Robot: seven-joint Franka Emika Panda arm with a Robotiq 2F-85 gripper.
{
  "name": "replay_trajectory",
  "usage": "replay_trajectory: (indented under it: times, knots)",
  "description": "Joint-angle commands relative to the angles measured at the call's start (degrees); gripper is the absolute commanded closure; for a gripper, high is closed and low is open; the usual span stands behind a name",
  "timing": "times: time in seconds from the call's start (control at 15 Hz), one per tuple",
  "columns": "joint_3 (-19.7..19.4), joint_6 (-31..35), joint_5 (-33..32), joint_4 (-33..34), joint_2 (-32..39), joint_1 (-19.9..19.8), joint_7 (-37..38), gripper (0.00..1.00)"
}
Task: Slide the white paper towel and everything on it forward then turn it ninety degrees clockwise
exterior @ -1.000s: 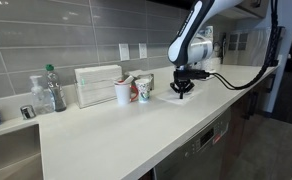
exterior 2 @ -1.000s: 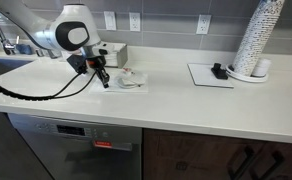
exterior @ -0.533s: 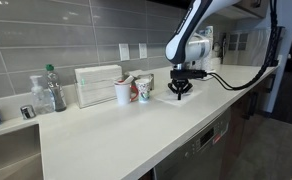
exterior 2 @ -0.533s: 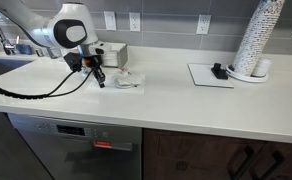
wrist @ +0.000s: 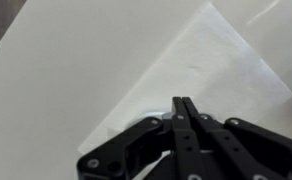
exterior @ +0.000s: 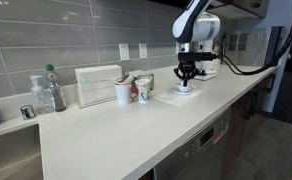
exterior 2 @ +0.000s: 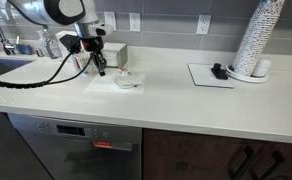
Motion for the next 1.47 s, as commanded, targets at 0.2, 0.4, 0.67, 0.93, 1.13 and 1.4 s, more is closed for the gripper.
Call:
replay_trajectory:
  times: [0.2,0.4,0.67,0.93,1.13,1.4]
  knots:
    - [0.71,-4.84,-0.79,-1.23,-7.07,-6.57,-19.12,0.47]
    - [0.42,-4.68,-1.36,-1.79,-8.97,-8.44,-26.97,0.25]
    - [0.55,-4.35,-3.58,-4.25,-11.79,-9.53,-34.09,0.0]
    - [1.29,-5.02,-5.26,-7.53,-14.67,-9.14,-35.37,0.0]
    - [2.61,-7.43,-4.54,-8.93,-16.53,-8.53,-32.97,0.0]
    - [5.35,-12.34,-3.52,-8.11,-18.38,-7.62,-25.96,0.0]
